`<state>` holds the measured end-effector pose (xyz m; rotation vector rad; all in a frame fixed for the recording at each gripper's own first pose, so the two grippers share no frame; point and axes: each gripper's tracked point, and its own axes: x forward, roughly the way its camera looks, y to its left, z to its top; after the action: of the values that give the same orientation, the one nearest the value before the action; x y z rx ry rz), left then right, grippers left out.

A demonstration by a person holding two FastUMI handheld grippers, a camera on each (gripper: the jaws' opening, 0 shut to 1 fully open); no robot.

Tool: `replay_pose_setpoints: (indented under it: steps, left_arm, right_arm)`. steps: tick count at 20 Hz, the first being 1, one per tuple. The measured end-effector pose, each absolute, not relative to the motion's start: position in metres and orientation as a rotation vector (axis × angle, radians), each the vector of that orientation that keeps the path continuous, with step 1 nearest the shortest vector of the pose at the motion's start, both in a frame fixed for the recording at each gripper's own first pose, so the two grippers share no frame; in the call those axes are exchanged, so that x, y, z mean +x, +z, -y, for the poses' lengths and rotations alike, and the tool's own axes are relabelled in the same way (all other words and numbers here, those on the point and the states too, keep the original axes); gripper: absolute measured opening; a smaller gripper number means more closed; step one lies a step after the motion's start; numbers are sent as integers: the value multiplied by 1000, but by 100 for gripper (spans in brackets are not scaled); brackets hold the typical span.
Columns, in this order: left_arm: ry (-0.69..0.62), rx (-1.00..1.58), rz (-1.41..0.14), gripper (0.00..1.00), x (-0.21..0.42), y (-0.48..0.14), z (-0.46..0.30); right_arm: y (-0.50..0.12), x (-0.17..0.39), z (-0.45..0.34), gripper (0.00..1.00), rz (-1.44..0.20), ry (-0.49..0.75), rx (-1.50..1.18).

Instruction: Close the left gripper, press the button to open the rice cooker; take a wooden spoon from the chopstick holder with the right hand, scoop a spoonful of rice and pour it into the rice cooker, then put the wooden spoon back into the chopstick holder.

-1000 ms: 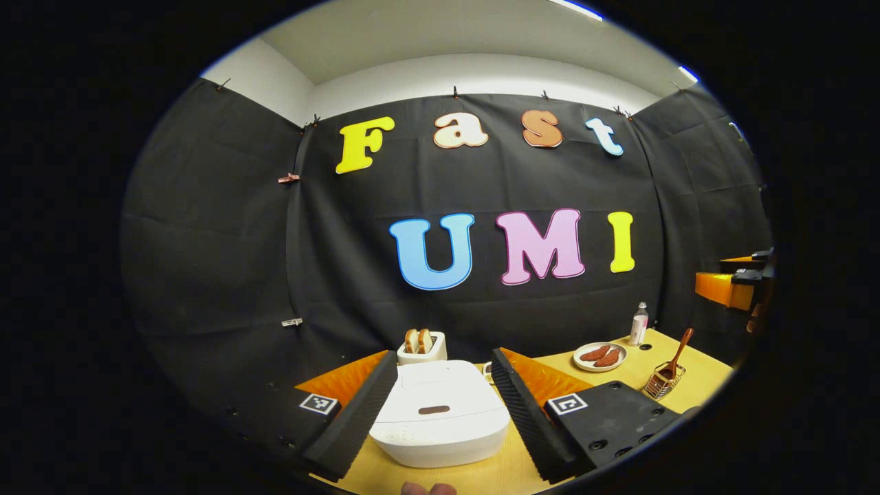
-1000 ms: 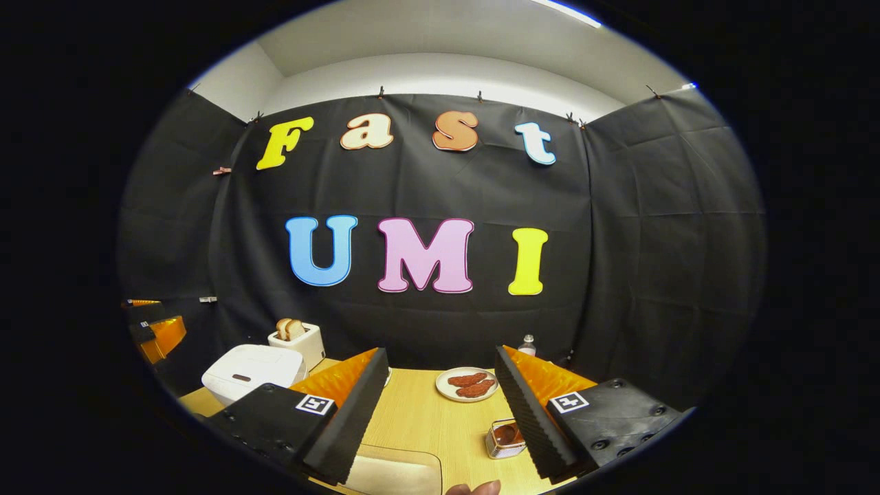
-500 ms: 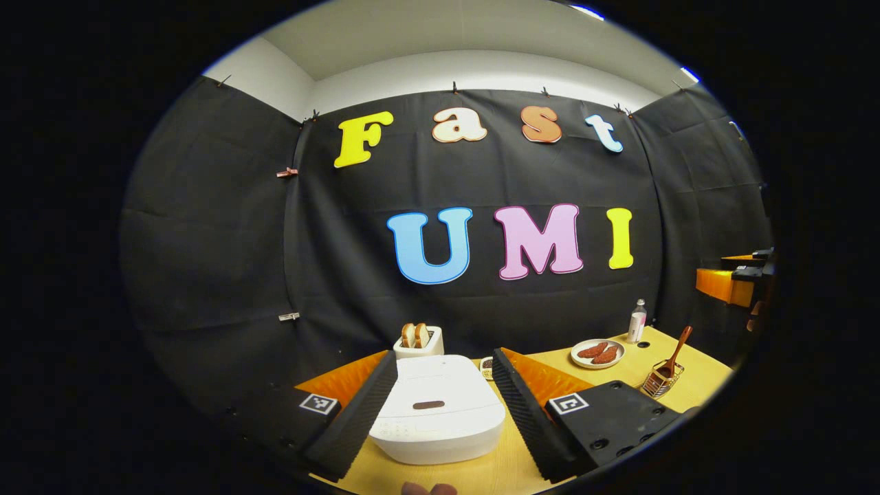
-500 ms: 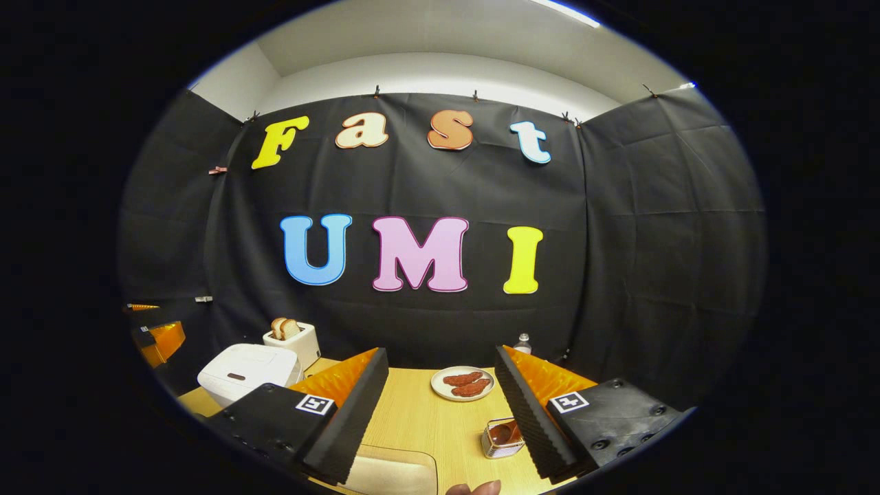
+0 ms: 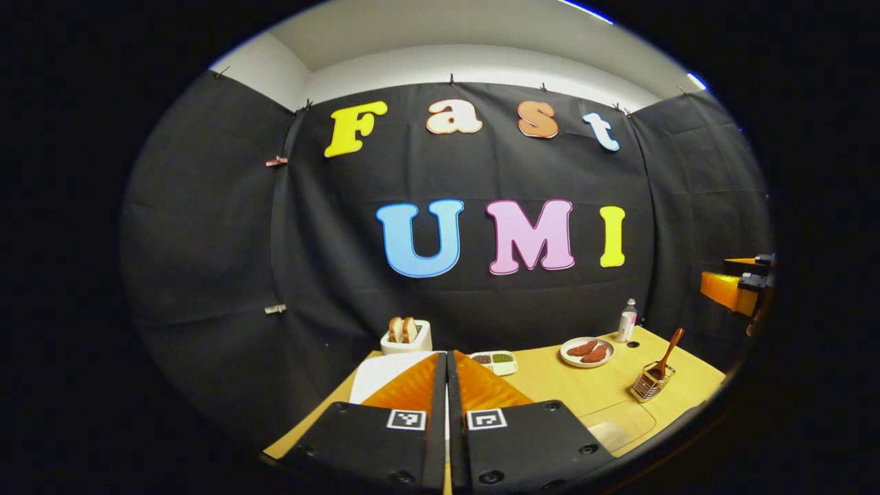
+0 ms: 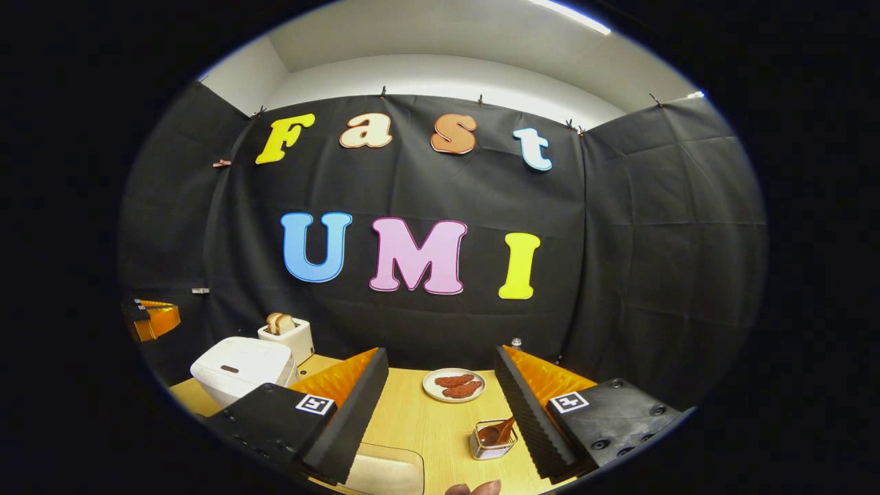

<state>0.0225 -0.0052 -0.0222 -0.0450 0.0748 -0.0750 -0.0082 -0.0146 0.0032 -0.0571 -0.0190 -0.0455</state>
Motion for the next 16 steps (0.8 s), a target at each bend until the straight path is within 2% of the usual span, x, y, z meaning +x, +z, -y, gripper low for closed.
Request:
replay_pose_setpoints:
  steps: [6,13,16]
  left_arm:
    - [-124,-77,-159,6,52,-48,-11]
    - [-233,-166,-397,6,109,-114,-14]
    - [-227,-184,-485,6,121,-144,-20]
  right_arm:
    - [7,-13,15,98,24,-56,-73]
    - [8,-25,35,98,26,-100,-93]
    - [5,-29,47,98,18,-128,-100]
